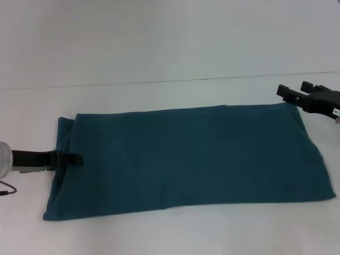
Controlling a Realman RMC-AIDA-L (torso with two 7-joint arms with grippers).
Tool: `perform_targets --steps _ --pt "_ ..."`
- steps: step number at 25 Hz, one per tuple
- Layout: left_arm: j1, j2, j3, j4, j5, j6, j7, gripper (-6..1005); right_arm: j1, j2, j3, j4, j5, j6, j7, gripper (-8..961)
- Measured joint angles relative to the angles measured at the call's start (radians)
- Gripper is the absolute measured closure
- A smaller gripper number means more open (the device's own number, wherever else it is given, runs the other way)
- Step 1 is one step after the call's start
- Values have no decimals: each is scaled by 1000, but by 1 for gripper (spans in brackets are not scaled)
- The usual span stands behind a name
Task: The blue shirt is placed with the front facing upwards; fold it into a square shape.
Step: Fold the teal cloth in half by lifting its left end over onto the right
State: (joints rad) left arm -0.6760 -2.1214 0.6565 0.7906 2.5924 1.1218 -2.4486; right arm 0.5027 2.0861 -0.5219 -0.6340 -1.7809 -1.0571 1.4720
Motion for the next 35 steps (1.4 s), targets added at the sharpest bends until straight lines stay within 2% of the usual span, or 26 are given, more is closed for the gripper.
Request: perform_targets --steps 22,35 --pt "1 0 0 5 19 19 -3 161 -7 0 -5 0 0 -2 4 87" --pt "-31 -6 0 -31 0 51 0 161 -6 0 -5 0 0 0 1 86"
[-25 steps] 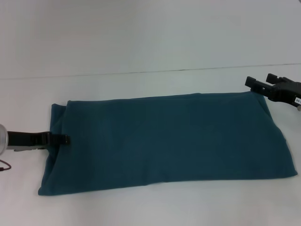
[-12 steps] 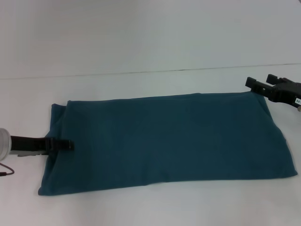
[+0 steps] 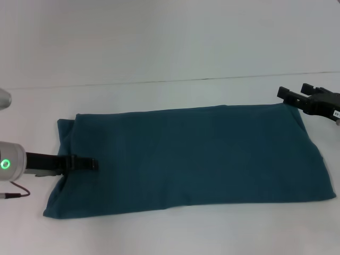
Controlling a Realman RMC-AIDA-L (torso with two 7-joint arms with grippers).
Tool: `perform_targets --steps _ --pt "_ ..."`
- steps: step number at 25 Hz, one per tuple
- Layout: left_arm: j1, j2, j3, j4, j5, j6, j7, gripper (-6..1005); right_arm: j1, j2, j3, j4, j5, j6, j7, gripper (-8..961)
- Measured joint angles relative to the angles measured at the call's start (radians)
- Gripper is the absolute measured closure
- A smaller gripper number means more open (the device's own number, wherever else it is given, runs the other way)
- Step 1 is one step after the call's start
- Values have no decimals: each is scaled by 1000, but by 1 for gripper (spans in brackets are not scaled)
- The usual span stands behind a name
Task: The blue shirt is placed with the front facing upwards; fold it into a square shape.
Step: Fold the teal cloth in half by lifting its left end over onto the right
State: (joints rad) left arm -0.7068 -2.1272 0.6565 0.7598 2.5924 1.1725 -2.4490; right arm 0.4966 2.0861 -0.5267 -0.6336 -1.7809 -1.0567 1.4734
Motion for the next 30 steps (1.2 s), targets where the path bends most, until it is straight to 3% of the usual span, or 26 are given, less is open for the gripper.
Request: perform_targets --steps 15,30 --pt "-8 -3 0 -11 9 -2 1 204 0 0 -1 4 0 0 -1 84" --pt "-10 -6 35 -11 11 -29 2 804 0 0 5 9 0 -6 -2 83"
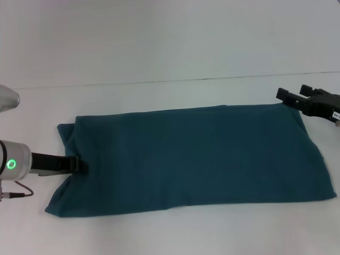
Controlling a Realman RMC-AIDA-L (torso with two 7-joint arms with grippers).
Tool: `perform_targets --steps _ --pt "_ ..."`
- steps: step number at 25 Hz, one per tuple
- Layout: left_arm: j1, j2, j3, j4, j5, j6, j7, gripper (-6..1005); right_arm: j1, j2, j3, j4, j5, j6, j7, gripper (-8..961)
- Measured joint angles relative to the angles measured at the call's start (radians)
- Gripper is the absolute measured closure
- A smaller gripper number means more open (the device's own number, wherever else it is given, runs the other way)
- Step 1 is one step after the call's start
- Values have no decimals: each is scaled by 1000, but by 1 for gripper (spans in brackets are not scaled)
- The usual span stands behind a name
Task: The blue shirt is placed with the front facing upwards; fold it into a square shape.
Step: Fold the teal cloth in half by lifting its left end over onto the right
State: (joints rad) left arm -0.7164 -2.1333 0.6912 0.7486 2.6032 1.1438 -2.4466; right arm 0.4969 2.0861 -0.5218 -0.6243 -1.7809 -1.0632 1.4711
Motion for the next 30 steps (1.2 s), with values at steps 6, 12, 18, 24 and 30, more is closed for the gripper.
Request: perform_targets --steps 6,12,18,24,30 --pt "5 -1 0 12 -6 -3 0 921 1 0 -1 0 0 0 0 82" --pt "19 -5 -5 39 -7 -19 -2 937 2 0 0 0 0 -2 3 81" --pt "45 -6 -7 80 -5 -32 -10 937 3 0 -5 0 0 -4 1 81" --pt "56 -5 -10 85 -3 -44 -12 937 7 1 -6 1 0 -3 -3 80" --pt "59 -3 -29 86 -1 -63 -12 938 11 2 -6 2 0 2 -3 79"
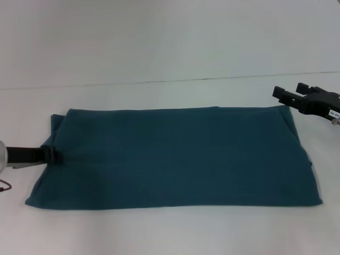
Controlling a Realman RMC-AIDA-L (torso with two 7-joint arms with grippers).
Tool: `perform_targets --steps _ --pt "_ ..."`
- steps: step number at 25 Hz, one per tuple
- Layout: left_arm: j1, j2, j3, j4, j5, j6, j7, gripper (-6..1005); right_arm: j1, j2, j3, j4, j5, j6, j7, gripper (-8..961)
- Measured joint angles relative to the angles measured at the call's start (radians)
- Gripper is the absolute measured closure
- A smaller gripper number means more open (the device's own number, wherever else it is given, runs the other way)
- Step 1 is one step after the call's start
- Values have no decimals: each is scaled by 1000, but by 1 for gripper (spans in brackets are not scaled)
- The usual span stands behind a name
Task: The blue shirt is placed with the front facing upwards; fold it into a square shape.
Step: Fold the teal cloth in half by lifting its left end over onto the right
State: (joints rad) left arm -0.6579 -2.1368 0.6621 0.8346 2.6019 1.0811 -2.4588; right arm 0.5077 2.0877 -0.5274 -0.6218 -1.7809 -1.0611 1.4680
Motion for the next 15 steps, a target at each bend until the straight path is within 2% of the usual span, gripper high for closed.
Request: perform_targets --steps 11,15 --pt "5 1 -16 -9 -2 -60 0 938 17 0 -6 13 -2 30 -23 78" --pt "6 1 -25 -9 -5 -75 1 938 31 -5 -44 11 -8 22 -39 78"
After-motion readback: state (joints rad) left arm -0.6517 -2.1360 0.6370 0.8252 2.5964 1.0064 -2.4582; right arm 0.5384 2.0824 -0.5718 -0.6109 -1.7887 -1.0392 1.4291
